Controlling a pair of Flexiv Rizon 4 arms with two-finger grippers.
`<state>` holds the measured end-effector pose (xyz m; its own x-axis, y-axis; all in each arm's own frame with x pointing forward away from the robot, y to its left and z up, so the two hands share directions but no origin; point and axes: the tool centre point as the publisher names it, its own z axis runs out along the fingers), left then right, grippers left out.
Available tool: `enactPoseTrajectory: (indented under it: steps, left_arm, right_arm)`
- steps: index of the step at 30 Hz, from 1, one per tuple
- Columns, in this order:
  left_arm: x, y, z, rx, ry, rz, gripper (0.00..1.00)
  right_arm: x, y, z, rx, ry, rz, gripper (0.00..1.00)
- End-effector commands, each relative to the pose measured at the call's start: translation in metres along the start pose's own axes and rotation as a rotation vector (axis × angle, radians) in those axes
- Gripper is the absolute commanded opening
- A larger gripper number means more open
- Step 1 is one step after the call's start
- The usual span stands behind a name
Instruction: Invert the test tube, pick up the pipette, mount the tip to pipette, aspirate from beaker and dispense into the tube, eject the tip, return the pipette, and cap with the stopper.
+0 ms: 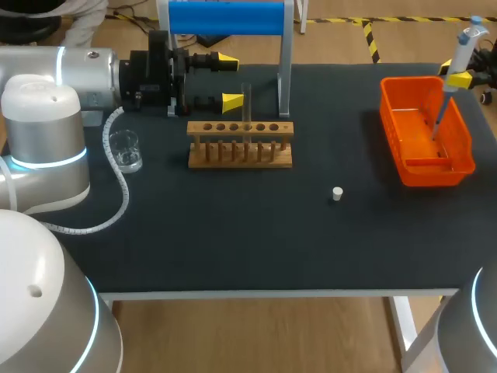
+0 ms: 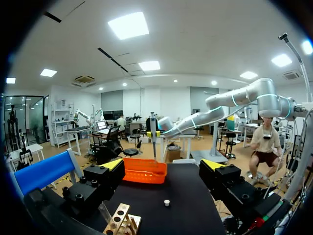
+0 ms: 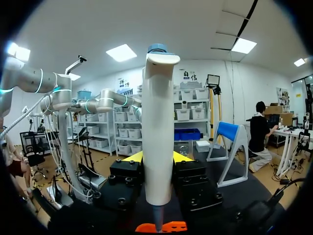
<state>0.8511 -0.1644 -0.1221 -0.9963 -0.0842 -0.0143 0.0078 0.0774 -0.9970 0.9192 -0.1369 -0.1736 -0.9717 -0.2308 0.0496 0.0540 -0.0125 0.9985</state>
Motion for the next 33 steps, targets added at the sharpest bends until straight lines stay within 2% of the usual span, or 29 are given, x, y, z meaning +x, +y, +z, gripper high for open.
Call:
enactPoseTrajectory:
  steps: [1, 7, 9, 16, 20, 27, 29, 33]
  left_arm:
    - [0.001, 0.001, 0.0, 0.003, -0.003, 0.002, 1.0]
    - [0.001, 0.001, 0.0, 0.003, -0.003, 0.002, 1.0]
    - [-0.006, -0.005, 0.014, 0.004, -0.028, -0.01, 1.0]
    - [-0.036, -0.036, 0.084, 0.053, -0.04, -0.017, 1.0]
    - [-0.055, -0.05, 0.129, 0.028, -0.022, -0.058, 1.0]
    - [-0.079, -0.07, 0.195, 0.001, -0.006, -0.071, 1.0]
    - [-0.087, -0.079, 0.221, -0.017, 0.026, -0.068, 1.0]
    - [-0.089, -0.082, 0.228, -0.015, 0.036, -0.063, 1.0]
  right_arm:
    - [-0.002, -0.001, -0.003, -0.001, 0.007, 0.0, 0.0]
    - [-0.002, -0.001, -0.003, -0.001, 0.007, 0.0, 0.0]
    - [-0.002, -0.001, -0.003, -0.001, 0.007, 0.0, 0.0]
    - [-0.002, -0.001, -0.003, -0.001, 0.007, 0.0, 0.0]
    - [-0.002, -0.001, -0.003, -0.001, 0.007, 0.0, 0.0]
    - [-0.002, -0.001, -0.003, -0.001, 0.007, 0.0, 0.0]
    - [-0.002, -0.001, -0.003, -0.001, 0.007, 0.0, 0.0]
    - [-0.002, -0.001, -0.003, -0.001, 0.007, 0.0, 0.0]
